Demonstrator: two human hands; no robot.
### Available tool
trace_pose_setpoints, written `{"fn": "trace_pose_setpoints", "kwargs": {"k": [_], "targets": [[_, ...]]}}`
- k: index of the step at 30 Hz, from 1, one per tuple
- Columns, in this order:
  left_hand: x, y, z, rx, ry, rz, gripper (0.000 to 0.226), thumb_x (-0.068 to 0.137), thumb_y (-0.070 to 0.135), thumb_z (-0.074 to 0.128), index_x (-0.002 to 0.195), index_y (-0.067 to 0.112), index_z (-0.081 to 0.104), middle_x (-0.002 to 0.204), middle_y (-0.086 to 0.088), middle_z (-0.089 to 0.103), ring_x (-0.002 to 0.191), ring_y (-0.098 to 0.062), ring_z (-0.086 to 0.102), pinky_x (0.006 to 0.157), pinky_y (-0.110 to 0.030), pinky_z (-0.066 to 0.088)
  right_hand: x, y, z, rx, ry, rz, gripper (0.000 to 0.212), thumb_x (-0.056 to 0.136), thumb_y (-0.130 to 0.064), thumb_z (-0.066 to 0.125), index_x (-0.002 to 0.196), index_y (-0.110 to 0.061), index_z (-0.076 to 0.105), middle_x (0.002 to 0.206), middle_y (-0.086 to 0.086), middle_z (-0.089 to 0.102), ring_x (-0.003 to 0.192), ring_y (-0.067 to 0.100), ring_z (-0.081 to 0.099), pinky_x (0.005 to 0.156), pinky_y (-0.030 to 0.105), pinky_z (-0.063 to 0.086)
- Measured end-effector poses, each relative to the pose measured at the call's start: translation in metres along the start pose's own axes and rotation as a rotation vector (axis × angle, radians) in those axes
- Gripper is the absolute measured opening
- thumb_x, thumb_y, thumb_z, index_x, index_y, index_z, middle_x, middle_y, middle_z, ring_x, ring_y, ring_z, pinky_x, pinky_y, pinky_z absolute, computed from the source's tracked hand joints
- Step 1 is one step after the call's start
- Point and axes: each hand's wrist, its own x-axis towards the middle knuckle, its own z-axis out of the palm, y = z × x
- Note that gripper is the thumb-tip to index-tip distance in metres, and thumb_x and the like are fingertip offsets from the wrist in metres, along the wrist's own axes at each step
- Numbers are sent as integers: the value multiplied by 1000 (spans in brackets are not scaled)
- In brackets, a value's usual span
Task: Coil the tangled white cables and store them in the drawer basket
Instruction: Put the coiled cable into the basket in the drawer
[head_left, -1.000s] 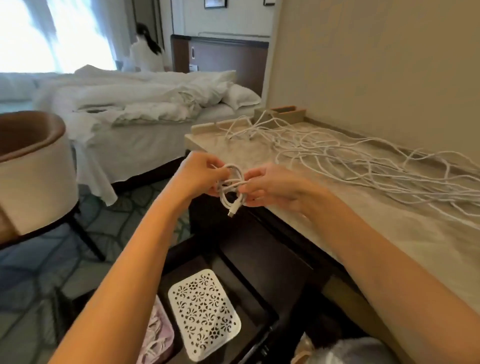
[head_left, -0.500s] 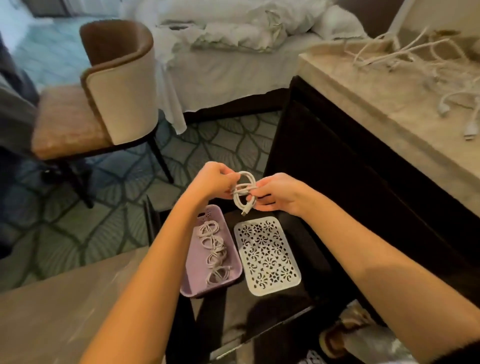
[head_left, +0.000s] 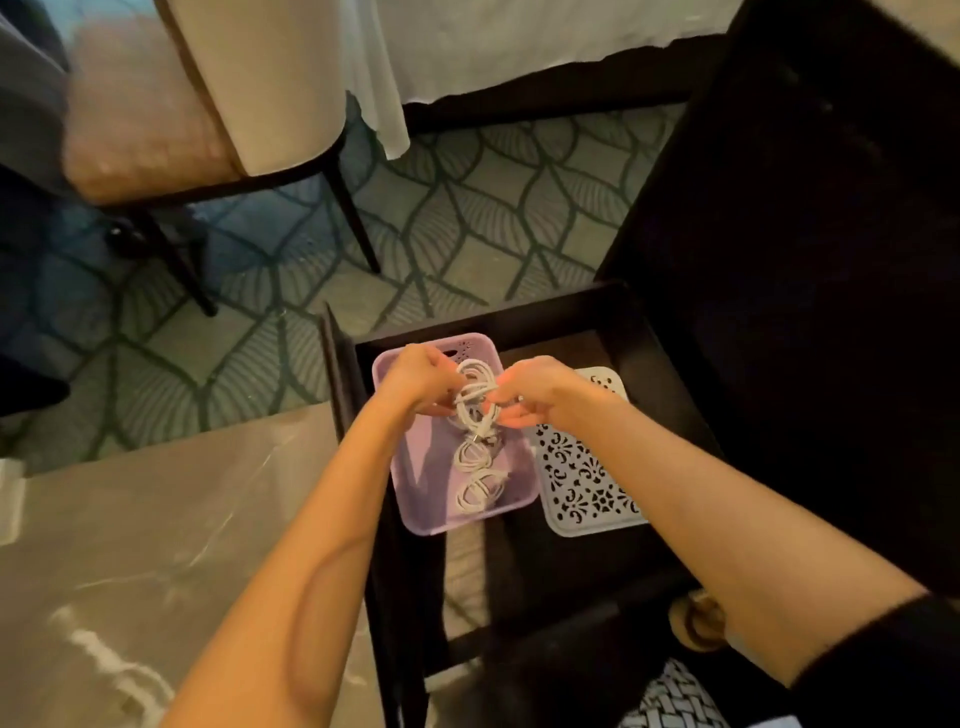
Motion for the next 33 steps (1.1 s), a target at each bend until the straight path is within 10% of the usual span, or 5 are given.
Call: {"fn": "trace_pose_setpoints", "kwargs": {"k": [5, 17, 33], "targets": [[22, -26, -4, 171, 25, -80, 23, 73, -11, 61, 61, 7, 53, 60, -11, 50, 53, -23, 50, 59, -35, 54, 21, 15, 23, -17, -37, 106, 20, 88, 8, 52, 77, -9, 54, 71, 6, 55, 58, 12, 51, 64, 23, 52], [43, -60, 21, 639, 17, -137, 34, 93, 6, 46, 125, -5, 45, 130, -21, 49, 120, -33, 48, 93, -33, 41, 45, 42, 23, -34, -14, 173, 25, 95, -2, 49, 119, 2, 55, 96, 14, 66, 74, 17, 62, 81, 27, 53], [35, -76, 46, 699, -62, -232, 35, 91, 0, 43, 126, -4, 46, 133, -21, 45, 123, -34, 45, 97, -34, 39, 52, 49, 23, -63, -26, 175, 27, 97, -8, 46, 120, 3, 54, 110, 18, 66, 90, 23, 66, 78, 27, 53]]}}
